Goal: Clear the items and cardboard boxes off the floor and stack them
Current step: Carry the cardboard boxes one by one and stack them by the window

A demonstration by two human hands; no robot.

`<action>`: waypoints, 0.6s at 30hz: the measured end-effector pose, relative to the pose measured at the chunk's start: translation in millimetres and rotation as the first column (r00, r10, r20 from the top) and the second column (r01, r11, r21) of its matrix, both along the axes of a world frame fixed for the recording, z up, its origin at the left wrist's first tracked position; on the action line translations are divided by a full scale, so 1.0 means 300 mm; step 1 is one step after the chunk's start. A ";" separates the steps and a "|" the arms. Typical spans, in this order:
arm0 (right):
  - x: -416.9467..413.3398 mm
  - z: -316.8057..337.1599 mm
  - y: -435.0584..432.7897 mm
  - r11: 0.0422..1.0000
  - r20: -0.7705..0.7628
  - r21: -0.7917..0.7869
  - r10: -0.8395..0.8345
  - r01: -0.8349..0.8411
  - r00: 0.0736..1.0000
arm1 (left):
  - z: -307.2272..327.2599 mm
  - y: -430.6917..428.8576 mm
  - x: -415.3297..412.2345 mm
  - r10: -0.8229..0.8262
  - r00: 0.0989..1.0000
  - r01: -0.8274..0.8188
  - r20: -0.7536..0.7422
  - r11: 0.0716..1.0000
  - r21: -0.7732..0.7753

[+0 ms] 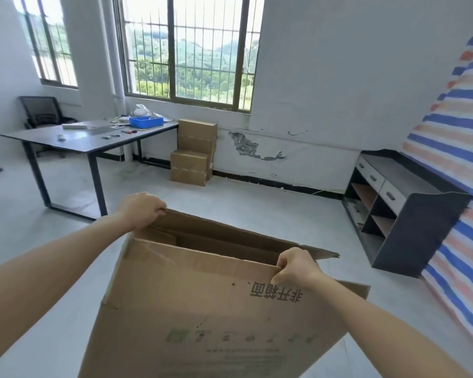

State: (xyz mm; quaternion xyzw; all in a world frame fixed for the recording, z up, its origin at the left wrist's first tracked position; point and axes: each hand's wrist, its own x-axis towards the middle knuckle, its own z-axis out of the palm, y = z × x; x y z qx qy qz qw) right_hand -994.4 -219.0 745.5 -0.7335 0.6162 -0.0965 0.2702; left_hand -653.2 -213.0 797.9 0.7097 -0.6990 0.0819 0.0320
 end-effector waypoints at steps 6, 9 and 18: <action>0.116 -0.058 -0.251 0.998 -0.038 0.061 0.034 -0.032 0.999 | -0.038 -0.258 0.120 -0.020 0.998 0.021 -0.057 1.000 0.016; 0.142 -0.071 -0.394 0.997 -0.043 0.063 0.045 -0.042 0.998 | -0.051 -0.397 0.151 -0.034 0.999 0.036 -0.041 0.999 0.026; 0.139 -0.062 -0.984 0.995 0.002 0.013 0.096 -0.096 0.995 | -0.037 -0.883 0.151 0.002 0.988 -0.013 0.155 0.997 0.071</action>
